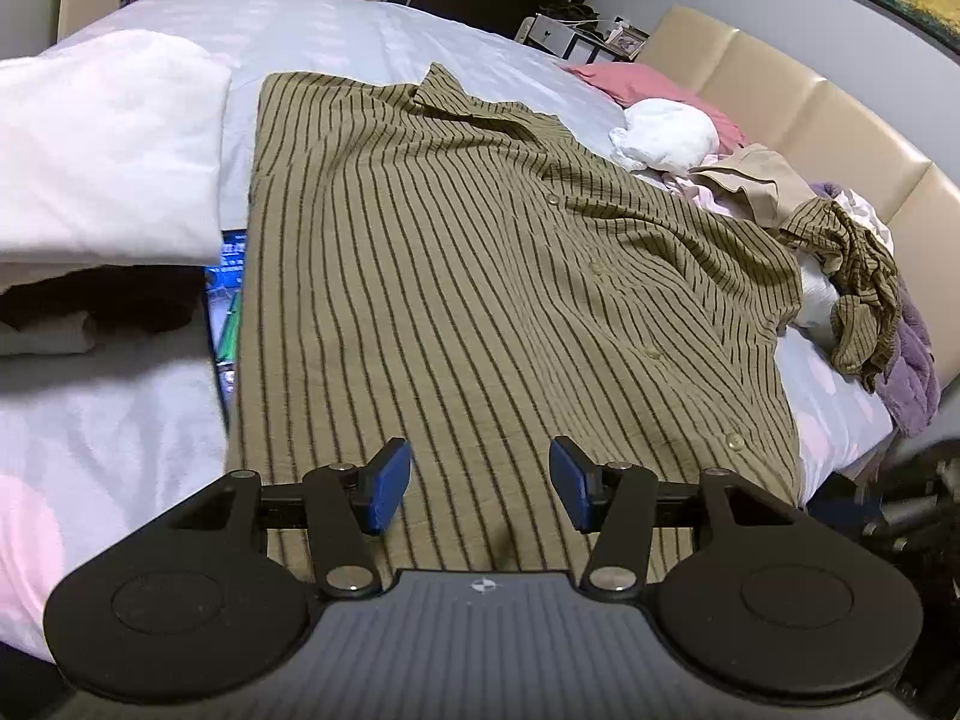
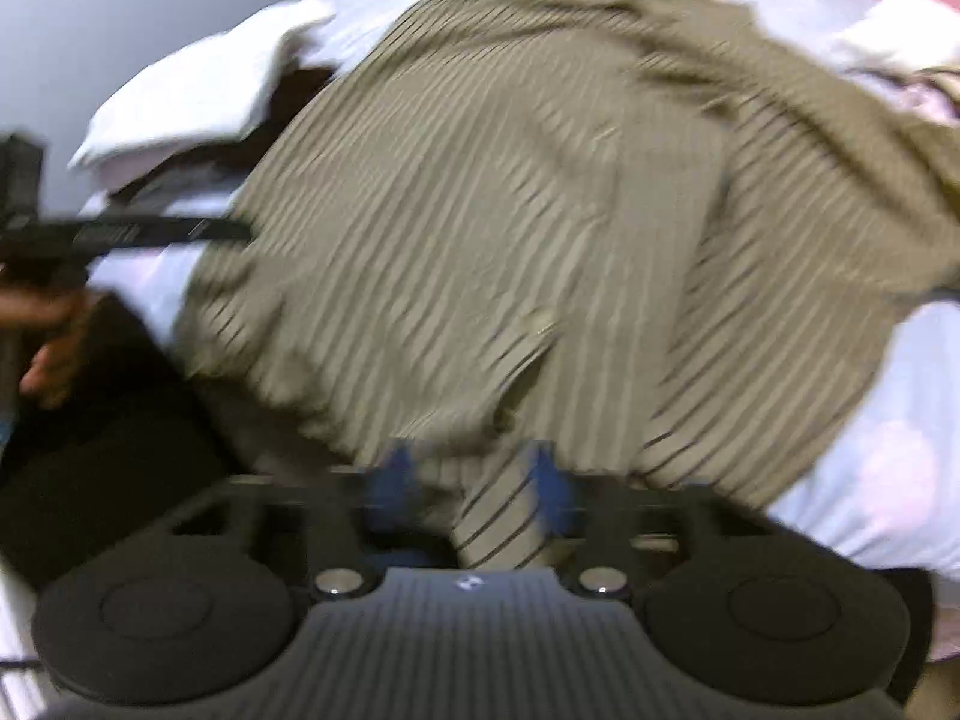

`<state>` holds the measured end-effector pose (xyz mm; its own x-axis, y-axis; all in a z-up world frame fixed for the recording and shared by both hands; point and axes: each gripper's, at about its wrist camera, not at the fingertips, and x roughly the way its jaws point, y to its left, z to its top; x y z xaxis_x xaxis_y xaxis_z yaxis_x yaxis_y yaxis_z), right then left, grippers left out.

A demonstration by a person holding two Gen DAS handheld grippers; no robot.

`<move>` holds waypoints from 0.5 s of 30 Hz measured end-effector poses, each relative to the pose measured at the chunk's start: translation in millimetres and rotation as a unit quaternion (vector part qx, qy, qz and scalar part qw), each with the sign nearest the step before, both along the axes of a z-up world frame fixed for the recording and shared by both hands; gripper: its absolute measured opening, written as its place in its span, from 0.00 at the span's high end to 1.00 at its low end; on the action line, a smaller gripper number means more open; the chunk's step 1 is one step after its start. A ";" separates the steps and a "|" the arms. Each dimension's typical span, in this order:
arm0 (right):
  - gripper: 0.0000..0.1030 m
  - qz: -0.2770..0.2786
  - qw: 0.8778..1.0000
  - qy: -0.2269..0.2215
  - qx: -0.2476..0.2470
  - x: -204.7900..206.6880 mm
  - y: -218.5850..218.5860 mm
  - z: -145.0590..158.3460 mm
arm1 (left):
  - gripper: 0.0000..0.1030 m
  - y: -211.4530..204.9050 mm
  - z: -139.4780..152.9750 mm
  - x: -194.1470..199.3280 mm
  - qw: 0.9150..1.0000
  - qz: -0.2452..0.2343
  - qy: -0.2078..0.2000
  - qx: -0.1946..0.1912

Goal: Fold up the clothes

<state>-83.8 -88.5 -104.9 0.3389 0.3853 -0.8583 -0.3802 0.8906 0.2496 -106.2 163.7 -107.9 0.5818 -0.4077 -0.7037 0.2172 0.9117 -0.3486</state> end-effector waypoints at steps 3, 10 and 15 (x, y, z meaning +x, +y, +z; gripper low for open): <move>0.42 -0.039 0.998 -0.016 -0.036 5.2 -1.2 -4.5 | 0.52 6.1 -3.4 -0.7 1.000 0.009 0.007 0.000; 0.96 -0.040 0.996 0.007 -0.074 18.1 13.7 -34.7 | 0.52 -0.3 -1.2 -1.8 1.000 0.002 0.001 -0.006; 0.96 -0.008 0.999 0.035 0.005 12.2 11.3 -19.0 | 0.52 -1.4 2.9 -3.3 1.000 -0.008 -0.010 0.002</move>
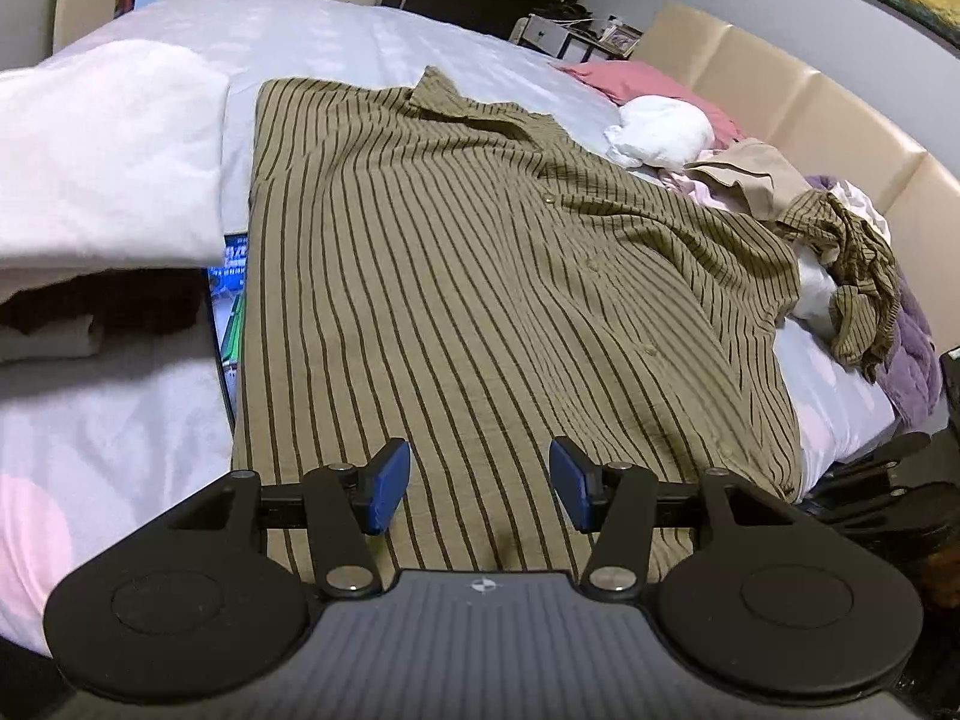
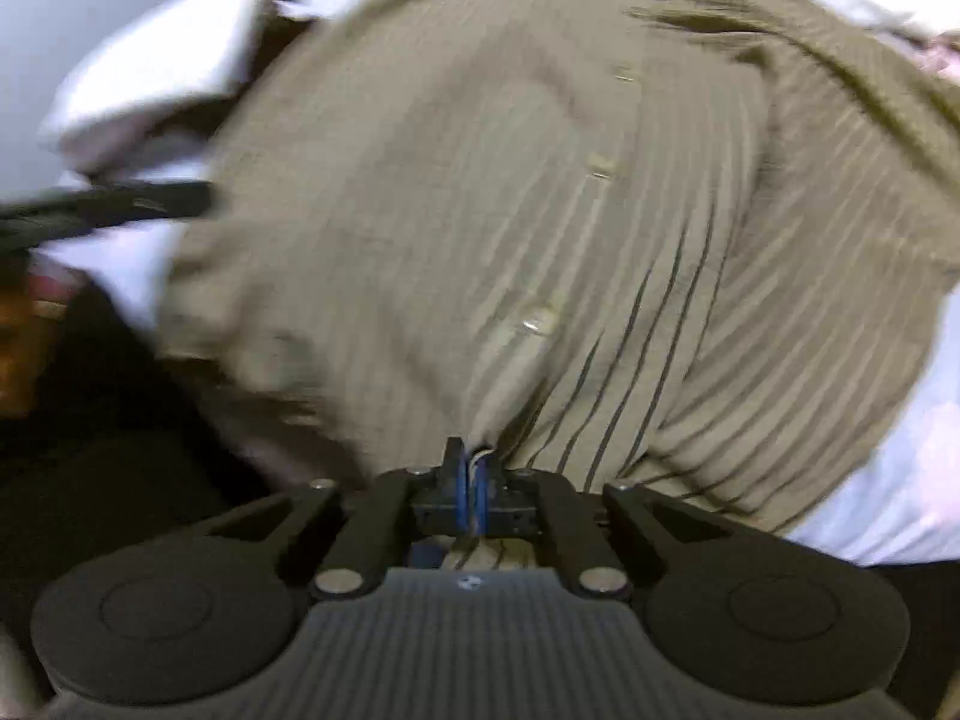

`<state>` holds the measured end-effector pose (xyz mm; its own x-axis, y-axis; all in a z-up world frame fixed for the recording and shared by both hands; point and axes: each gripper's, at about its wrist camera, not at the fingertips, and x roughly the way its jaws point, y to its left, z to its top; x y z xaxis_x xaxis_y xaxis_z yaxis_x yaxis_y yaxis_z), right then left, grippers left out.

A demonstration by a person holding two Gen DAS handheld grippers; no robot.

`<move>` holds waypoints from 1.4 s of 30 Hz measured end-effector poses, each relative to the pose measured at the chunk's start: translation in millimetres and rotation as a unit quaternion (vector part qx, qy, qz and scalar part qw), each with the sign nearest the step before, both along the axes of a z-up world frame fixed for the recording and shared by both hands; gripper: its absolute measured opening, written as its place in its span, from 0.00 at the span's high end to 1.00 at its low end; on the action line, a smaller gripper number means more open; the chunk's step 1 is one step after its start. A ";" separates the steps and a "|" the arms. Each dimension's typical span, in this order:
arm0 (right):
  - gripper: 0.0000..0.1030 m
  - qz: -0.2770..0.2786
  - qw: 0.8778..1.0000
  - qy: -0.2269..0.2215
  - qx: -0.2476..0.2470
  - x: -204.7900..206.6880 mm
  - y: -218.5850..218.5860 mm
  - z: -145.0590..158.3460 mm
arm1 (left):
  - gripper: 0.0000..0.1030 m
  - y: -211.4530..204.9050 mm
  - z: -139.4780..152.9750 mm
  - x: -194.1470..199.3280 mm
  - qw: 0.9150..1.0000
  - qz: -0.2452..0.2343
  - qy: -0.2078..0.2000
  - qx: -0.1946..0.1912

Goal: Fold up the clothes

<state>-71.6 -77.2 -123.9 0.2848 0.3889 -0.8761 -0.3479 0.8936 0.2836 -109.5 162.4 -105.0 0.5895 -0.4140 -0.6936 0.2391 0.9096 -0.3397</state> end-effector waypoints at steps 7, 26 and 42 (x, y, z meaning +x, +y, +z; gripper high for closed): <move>0.90 0.021 0.999 0.019 0.040 -4.5 -0.9 5.9 | 0.52 10.9 -2.7 1.0 1.000 0.016 0.006 -0.001; 0.49 -0.219 0.975 0.007 -0.021 4.1 -172.3 -11.0 | 0.51 54.5 -32.8 -3.3 0.994 0.069 0.086 0.020; 0.98 -0.225 0.970 -0.049 -0.075 -14.0 -213.5 9.7 | 1.00 59.8 -13.8 -1.3 0.994 0.070 0.078 0.033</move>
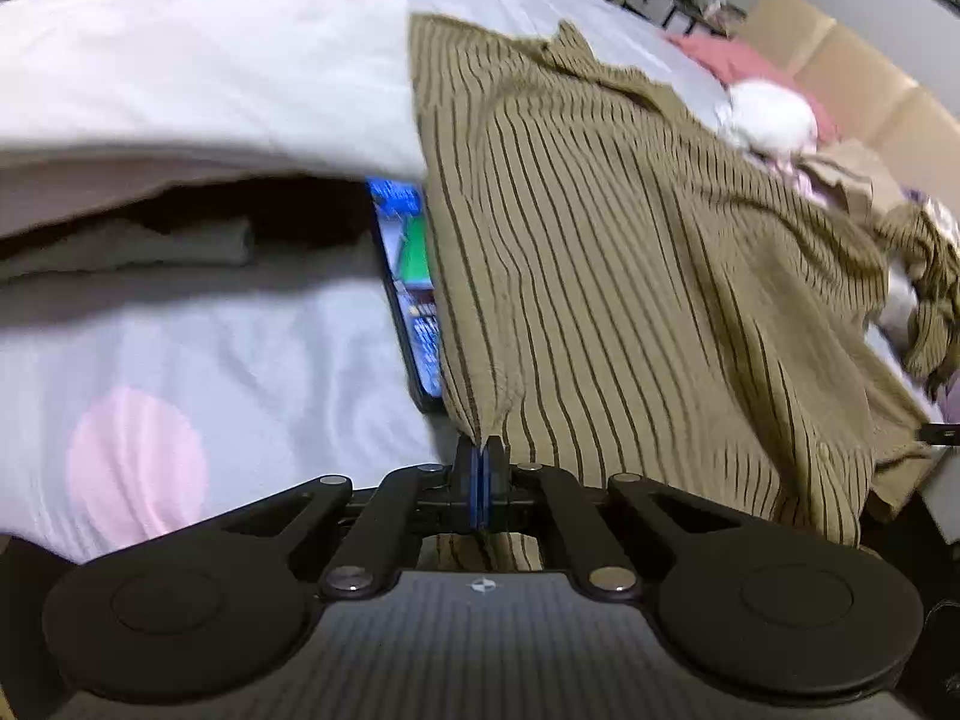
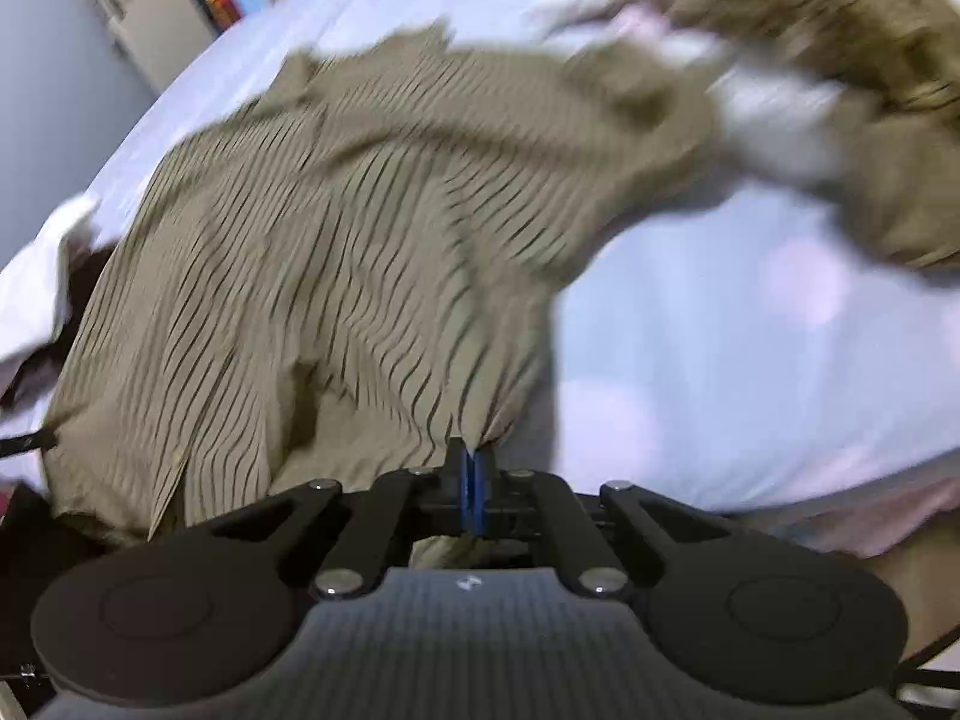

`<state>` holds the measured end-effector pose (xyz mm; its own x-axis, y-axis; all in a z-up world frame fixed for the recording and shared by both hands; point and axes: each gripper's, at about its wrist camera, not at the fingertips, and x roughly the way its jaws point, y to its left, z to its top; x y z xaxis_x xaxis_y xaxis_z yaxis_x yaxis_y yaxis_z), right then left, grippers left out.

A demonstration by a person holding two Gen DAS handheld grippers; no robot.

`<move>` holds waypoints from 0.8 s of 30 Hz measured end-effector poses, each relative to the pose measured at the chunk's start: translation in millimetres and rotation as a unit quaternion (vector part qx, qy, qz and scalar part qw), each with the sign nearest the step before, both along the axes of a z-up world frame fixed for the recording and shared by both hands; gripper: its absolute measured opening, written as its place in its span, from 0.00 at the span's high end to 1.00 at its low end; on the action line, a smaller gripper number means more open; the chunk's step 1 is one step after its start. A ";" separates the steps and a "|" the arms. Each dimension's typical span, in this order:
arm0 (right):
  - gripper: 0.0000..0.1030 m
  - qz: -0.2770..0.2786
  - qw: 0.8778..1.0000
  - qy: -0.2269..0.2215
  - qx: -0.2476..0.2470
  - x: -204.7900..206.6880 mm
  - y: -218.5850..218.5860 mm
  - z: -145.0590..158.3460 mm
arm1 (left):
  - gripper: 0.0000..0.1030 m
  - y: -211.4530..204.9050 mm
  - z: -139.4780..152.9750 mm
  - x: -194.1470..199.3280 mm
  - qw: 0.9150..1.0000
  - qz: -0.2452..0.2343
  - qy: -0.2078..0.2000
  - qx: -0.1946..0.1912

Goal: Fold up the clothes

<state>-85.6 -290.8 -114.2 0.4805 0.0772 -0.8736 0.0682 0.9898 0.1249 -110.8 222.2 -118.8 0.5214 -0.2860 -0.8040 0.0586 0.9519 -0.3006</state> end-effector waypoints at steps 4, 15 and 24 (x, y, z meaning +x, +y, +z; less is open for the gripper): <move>0.98 -0.012 0.999 -0.018 -0.043 -6.6 -26.4 18.3 | 1.00 7.6 12.0 -2.3 1.000 0.010 -0.012 0.007; 0.95 0.015 0.995 0.034 -0.097 -8.4 -35.0 6.5 | 0.99 6.1 14.6 -6.6 1.000 0.008 -0.009 0.016; 0.58 0.002 0.990 -0.006 -0.138 -14.2 -17.2 17.6 | 0.79 18.8 5.8 -11.9 0.999 -0.004 0.019 0.049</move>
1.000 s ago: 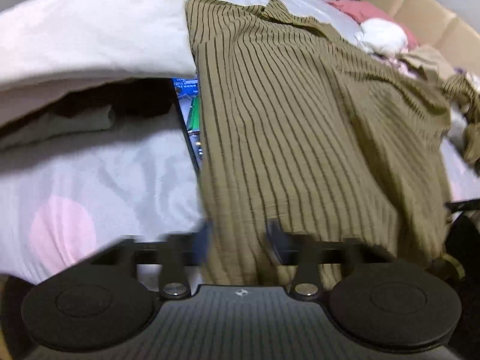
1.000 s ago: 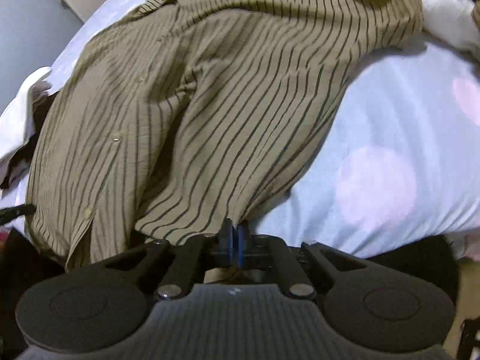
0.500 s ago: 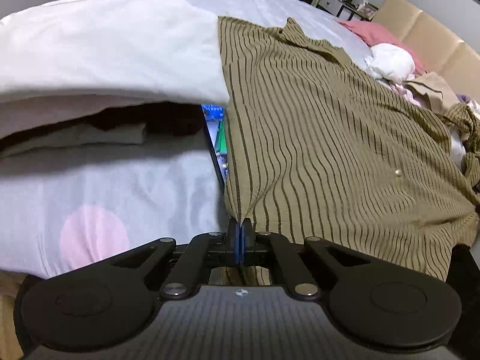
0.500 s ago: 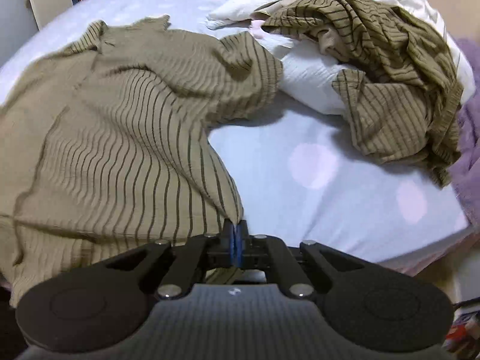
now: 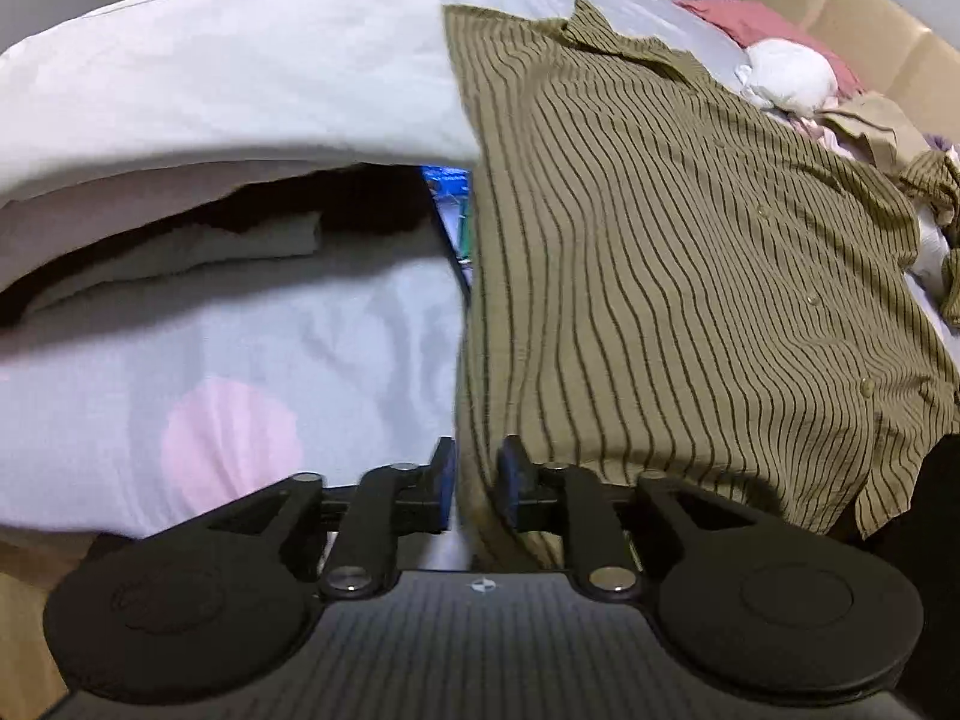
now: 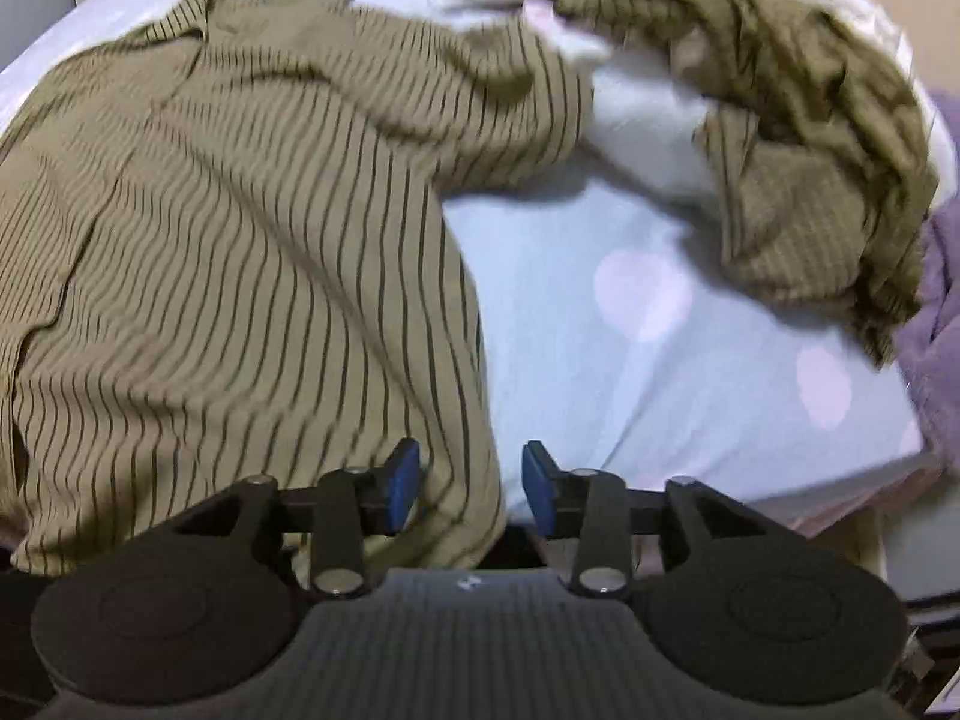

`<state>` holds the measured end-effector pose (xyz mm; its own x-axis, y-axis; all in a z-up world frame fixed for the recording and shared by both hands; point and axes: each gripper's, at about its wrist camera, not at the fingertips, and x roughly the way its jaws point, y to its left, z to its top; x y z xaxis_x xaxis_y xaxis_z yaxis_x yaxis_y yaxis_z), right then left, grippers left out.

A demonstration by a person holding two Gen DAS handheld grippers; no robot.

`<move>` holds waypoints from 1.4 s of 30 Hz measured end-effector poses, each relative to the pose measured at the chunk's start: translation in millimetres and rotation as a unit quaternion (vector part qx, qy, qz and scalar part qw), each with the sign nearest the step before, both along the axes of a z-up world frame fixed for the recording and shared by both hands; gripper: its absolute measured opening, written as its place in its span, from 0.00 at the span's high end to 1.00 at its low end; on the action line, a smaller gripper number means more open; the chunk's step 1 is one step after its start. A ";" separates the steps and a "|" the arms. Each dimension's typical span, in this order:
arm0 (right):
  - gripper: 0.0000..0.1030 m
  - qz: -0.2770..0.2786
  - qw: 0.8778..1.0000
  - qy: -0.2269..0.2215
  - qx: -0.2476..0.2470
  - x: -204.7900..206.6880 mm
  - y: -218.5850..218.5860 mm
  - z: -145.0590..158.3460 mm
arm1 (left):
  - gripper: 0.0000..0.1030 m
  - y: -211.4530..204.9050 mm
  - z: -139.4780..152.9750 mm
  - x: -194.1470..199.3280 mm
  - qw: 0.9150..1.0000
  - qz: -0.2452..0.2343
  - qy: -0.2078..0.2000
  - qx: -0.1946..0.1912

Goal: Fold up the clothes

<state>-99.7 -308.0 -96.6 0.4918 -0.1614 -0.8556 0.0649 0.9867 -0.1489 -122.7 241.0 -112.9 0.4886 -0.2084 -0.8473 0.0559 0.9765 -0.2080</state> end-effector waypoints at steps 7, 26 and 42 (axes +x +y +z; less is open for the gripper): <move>0.48 0.064 0.997 -0.047 0.014 33.0 44.0 12.0 | 0.74 0.1 21.7 9.6 0.999 0.009 -0.047 -0.005; 0.37 0.240 0.963 -0.120 0.009 170.4 174.9 9.9 | 0.51 -88.8 40.9 198.9 0.988 -0.093 -0.121 0.019; 0.28 0.168 0.972 -0.119 0.111 445.1 50.2 5.8 | 0.45 -45.8 23.1 413.2 0.981 -0.126 -0.130 0.068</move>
<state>345.3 -257.8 -90.8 0.6738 0.2178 -0.7061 -0.2602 0.9643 0.0492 290.5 195.3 -89.9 0.6400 -0.2446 -0.7284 0.3327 0.9427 -0.0243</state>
